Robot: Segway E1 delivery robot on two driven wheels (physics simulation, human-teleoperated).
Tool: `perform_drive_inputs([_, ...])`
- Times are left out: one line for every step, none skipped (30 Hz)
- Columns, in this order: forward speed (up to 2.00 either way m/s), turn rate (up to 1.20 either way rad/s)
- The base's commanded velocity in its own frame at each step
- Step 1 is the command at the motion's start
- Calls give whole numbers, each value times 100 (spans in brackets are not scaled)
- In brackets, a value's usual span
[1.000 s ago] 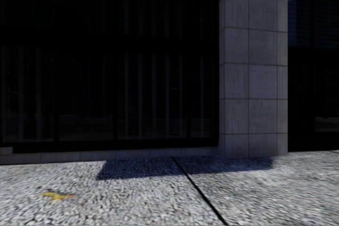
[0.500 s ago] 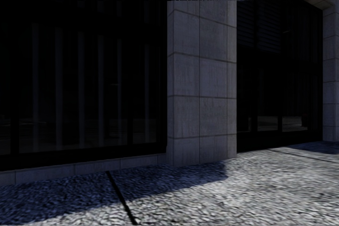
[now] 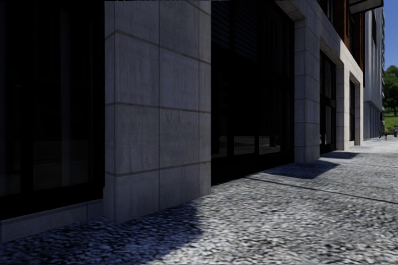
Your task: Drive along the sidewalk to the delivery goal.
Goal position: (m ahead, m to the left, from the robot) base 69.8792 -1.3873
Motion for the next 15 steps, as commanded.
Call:
perform_drive_inputs([135, -75])
perform_drive_inputs([135, -75])
perform_drive_inputs([135, -75])
perform_drive_inputs([135, -75])
perform_drive_inputs([135, -75])
perform_drive_inputs([135, -75])
perform_drive_inputs([135, -75])
perform_drive_inputs([135, -75])
perform_drive_inputs([135, -75])
perform_drive_inputs([135, -75])
perform_drive_inputs([135, -75])
perform_drive_inputs([135, -75])
perform_drive_inputs([135, -75])
perform_drive_inputs([135, -75])
perform_drive_inputs([135, -75])
